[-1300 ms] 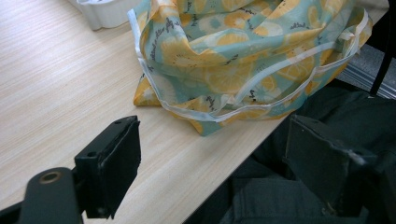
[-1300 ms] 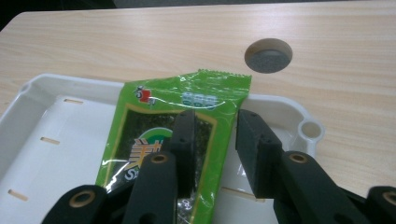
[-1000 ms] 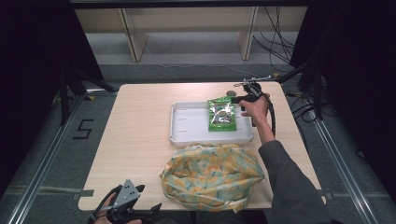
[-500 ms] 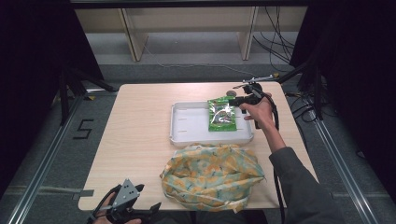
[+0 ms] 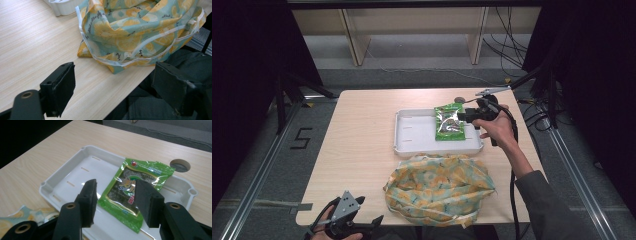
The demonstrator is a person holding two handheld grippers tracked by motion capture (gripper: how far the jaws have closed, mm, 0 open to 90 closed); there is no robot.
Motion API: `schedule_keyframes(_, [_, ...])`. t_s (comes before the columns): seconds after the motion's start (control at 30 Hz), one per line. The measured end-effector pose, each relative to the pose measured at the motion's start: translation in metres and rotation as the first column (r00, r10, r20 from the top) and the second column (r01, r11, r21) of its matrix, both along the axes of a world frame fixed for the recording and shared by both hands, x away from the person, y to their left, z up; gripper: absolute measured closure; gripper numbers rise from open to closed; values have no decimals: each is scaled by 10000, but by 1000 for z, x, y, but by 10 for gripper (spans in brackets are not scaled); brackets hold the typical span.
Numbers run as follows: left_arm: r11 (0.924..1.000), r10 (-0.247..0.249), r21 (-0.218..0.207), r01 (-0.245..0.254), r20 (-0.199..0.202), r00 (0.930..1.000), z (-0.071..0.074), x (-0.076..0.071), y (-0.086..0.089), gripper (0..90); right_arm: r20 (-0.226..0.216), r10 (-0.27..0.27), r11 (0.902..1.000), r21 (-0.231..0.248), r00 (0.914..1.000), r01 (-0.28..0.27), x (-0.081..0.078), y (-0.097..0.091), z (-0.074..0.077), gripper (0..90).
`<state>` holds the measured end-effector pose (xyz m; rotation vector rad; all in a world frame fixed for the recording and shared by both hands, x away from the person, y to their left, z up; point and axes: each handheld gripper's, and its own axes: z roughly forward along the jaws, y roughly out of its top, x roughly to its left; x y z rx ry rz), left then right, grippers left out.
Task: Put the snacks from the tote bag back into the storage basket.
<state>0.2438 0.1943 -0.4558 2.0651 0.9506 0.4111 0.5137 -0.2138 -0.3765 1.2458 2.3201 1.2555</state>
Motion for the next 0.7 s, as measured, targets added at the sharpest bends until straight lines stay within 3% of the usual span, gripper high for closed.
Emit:
schedule_keyframes(0.17, [9996, 201, -216, -204, -135, 9997, -1, -1, -1, 177, 133, 248, 9995, 189, 9996, -250, -14, -3, 0, 515])
schedule_keyframes(0.23, [9999, 104, -110, -104, -7, 9999, -1, 0, 0, 177, 261, 394, 9991, 174, 9989, -398, -19, -4, -2, 509])
schedule_keyframes(0.37, [10000, 60, -59, -61, -42, 10000, 0, 1, 0, 177, 27, 514, 9987, 55, 9987, -514, -28, -7, -5, 500])
schedule_keyframes(0.53, [10000, 54, -52, -54, -29, 10000, 0, 0, 1, 177, 222, 560, 9982, 217, 9982, -565, -32, -11, -6, 485])
schedule_keyframes(0.57, [9999, 102, -51, -102, -30, 9999, 1, 0, 1, 177, 29, 498, 9982, 328, 9988, -499, -34, -10, -6, 481])
schedule_keyframes(0.67, [9999, 75, -74, -75, 6, 10000, 1, 0, 1, 177, 194, 596, 9980, 176, 9980, -599, -37, -14, -4, 472])
schedule_keyframes(0.7, [9999, 78, -75, -78, 2, 10000, 1, 0, 1, 177, -1, 498, 9983, 290, 9988, -497, -40, -14, -4, 468])
